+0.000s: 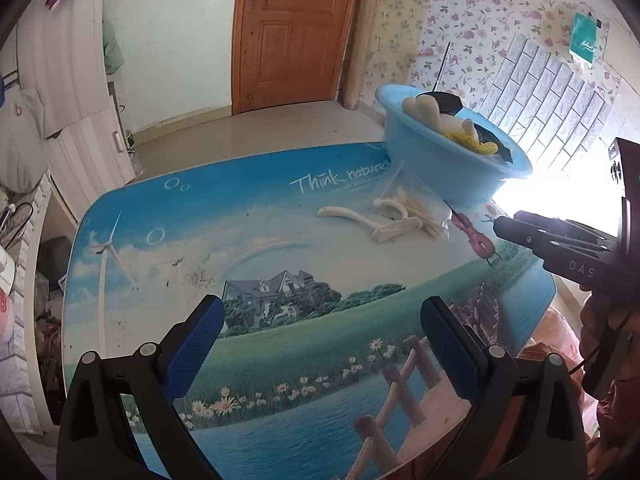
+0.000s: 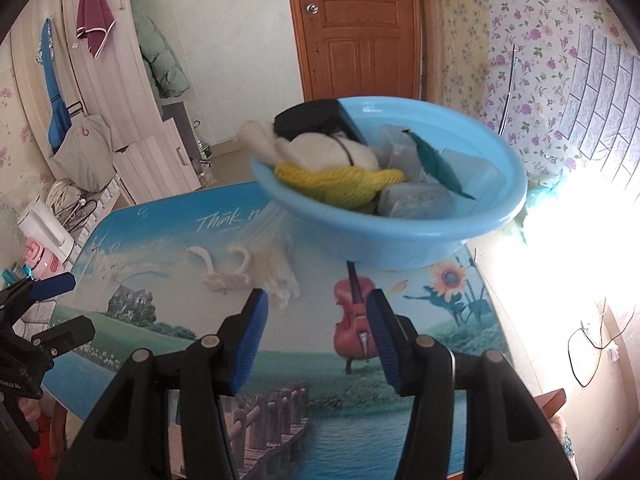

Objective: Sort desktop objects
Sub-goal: 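Move both grippers back over the table toward the hook and swab bag, then grasp the white plastic hook with left gripper while right grasps the cotton-swab bag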

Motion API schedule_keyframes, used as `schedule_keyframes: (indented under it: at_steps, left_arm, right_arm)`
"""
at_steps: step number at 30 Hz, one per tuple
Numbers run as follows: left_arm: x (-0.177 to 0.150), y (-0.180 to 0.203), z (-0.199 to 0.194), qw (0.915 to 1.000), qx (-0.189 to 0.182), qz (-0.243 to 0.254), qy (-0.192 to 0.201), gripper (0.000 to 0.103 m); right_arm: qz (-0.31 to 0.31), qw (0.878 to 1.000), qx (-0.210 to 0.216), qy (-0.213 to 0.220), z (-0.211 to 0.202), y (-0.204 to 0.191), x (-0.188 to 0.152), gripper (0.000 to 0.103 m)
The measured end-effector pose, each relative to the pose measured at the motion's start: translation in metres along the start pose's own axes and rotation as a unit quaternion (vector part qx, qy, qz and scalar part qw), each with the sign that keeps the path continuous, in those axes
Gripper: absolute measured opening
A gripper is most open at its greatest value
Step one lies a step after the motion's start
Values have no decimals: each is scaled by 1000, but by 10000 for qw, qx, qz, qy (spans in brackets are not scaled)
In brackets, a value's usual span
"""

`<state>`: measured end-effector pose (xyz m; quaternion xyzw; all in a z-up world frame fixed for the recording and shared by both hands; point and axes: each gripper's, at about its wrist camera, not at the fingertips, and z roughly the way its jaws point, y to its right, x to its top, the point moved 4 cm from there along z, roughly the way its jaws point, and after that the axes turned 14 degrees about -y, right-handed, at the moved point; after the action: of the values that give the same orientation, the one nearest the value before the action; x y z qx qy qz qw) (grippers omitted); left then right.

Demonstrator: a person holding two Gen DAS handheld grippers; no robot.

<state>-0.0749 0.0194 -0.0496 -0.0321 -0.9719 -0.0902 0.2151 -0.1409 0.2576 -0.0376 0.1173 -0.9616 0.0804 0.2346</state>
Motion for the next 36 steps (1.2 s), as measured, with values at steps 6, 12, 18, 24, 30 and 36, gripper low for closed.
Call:
schedule_keyframes:
  at_steps: [6,12,18,24,30,36]
  left_arm:
    - [-17,-14,12,9994,98,-241,-225,99]
    - [-25,-13,17,9990,170,-207,-363,99]
    - [-27,-11,22,9988,156,-191,-420,99]
    - [-28,-9,28,9985,161,-162,-504,99]
    - [-27,-6,31,9985,138,-132,-522,99]
    - [-24,-5,33,9985,96,-98,-521,99]
  right_arm:
    - [-248,9996,116,-48,-4,-20,-15,51]
    - [-249,9993,215,-155,2,-23,-25,51]
    - [-241,9992,235,-209,4,-23,-28,51]
    - [-120,9993,266,-221,8,-14,-29,51]
    - [-161,9994,232,-216,19,-13,-22,51]
    - [-620,9980,95,-124,35,-32,2,59]
